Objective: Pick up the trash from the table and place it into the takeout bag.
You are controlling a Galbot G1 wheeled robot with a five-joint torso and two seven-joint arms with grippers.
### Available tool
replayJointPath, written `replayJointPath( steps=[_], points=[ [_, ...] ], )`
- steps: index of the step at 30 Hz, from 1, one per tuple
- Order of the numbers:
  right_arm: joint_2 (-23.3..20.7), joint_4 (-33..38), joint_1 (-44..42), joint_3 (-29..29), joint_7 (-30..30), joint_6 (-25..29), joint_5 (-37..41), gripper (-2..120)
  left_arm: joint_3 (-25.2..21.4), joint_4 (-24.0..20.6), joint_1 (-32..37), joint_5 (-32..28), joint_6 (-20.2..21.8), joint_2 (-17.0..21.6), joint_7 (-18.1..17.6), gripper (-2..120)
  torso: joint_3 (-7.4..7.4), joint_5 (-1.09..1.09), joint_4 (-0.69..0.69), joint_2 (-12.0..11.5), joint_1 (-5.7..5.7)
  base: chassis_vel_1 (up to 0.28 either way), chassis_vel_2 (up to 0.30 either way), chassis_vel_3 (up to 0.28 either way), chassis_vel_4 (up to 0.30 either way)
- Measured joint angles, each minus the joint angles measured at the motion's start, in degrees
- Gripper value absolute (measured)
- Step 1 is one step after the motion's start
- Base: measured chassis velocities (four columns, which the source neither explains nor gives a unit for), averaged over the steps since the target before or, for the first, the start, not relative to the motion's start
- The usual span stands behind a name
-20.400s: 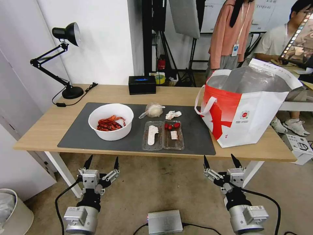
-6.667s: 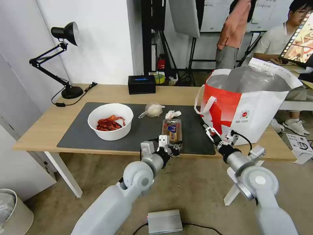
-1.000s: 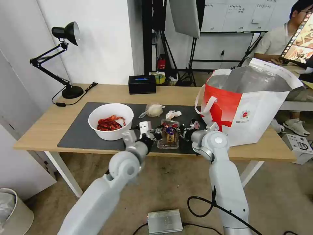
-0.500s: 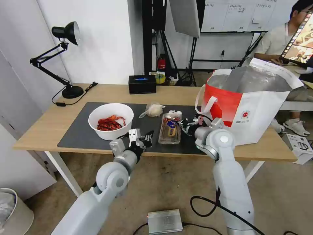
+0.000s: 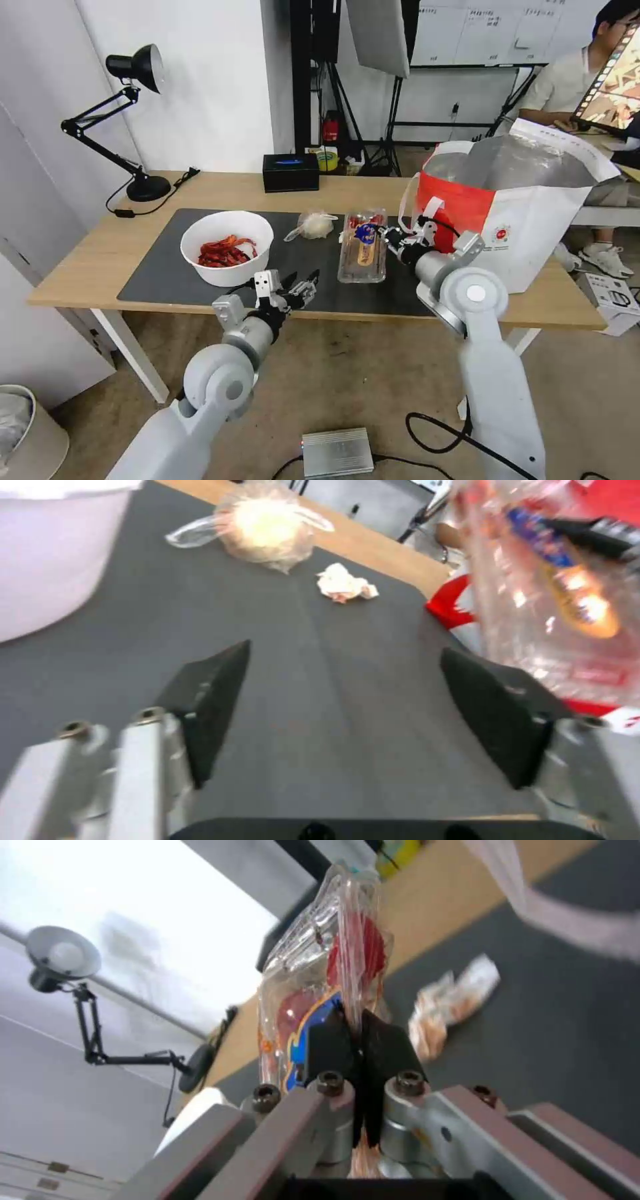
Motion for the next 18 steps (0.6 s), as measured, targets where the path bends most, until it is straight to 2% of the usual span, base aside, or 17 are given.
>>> replayJointPath(
  steps=[6, 8, 11, 18],
  points=[
    [-0.5, 0.9, 0.0, -0.2, -5.0, 2.3, -3.8, 0, -0.8, 0.0, 1.1, 2.2, -0.4, 0.1, 0.6, 99, 0.0, 0.0, 0.0, 0.0, 0.0, 0.0, 0.0, 0.0, 0.0],
    [-0.9, 1.7, 0.0, -0.4, -8.3, 4.4, -6.8, 0, -1.2, -0.1, 1.9, 3.3, -0.6, 0.1, 1.0, 100, 0.0, 0.0, 0.0, 0.0, 0.0, 0.0, 0.0, 0.0, 0.0],
    [-1.3, 2.8, 0.2, -0.5, -10.1, 6.9, -7.9, 0, -1.6, -0.7, 2.9, 4.0, -0.8, 0.1, 1.3, 100, 0.0, 0.0, 0.0, 0.0, 0.0, 0.0, 0.0, 0.0, 0.0],
    [-2.9, 5.6, 1.2, 1.1, -10.5, 10.5, -7.8, 0, -2.3, -1.7, 4.9, 4.4, -1.0, -0.2, 1.4, 100, 0.0, 0.0, 0.0, 0.0, 0.0, 0.0, 0.0, 0.0, 0.0]
  ],
)
